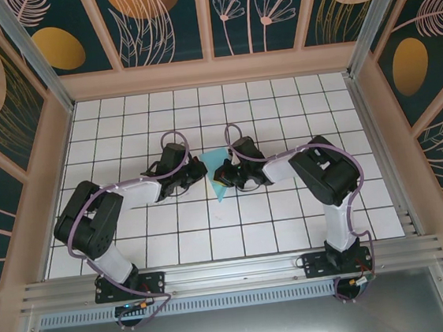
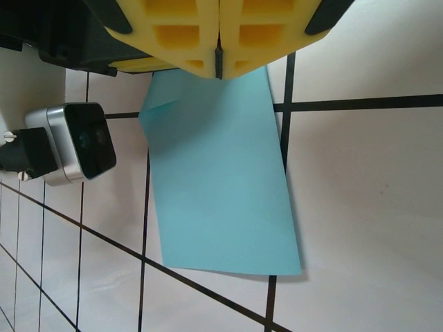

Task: Fold a paper plane with a square sheet of paper (pick it up from the middle)
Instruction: Third fold the triangle at the center of the table.

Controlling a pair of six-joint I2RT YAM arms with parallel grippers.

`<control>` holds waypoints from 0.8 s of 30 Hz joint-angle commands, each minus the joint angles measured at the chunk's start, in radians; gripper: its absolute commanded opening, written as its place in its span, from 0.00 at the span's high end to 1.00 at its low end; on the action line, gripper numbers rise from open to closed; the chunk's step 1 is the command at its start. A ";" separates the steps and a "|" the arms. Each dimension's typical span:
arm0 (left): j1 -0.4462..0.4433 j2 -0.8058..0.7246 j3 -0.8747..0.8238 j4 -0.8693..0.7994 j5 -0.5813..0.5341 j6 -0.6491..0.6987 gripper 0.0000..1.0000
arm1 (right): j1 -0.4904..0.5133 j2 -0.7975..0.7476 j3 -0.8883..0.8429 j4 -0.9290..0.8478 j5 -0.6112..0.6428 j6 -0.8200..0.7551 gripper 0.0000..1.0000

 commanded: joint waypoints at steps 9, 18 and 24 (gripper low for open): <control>-0.007 0.065 -0.008 0.046 0.054 -0.008 0.98 | 0.003 0.018 -0.011 -0.075 0.042 -0.014 1.00; -0.015 0.101 0.004 0.039 0.054 -0.002 1.00 | 0.004 0.018 -0.010 -0.075 0.040 -0.013 1.00; -0.018 0.107 0.005 0.044 0.066 0.000 1.00 | 0.004 0.020 -0.010 -0.075 0.039 -0.013 1.00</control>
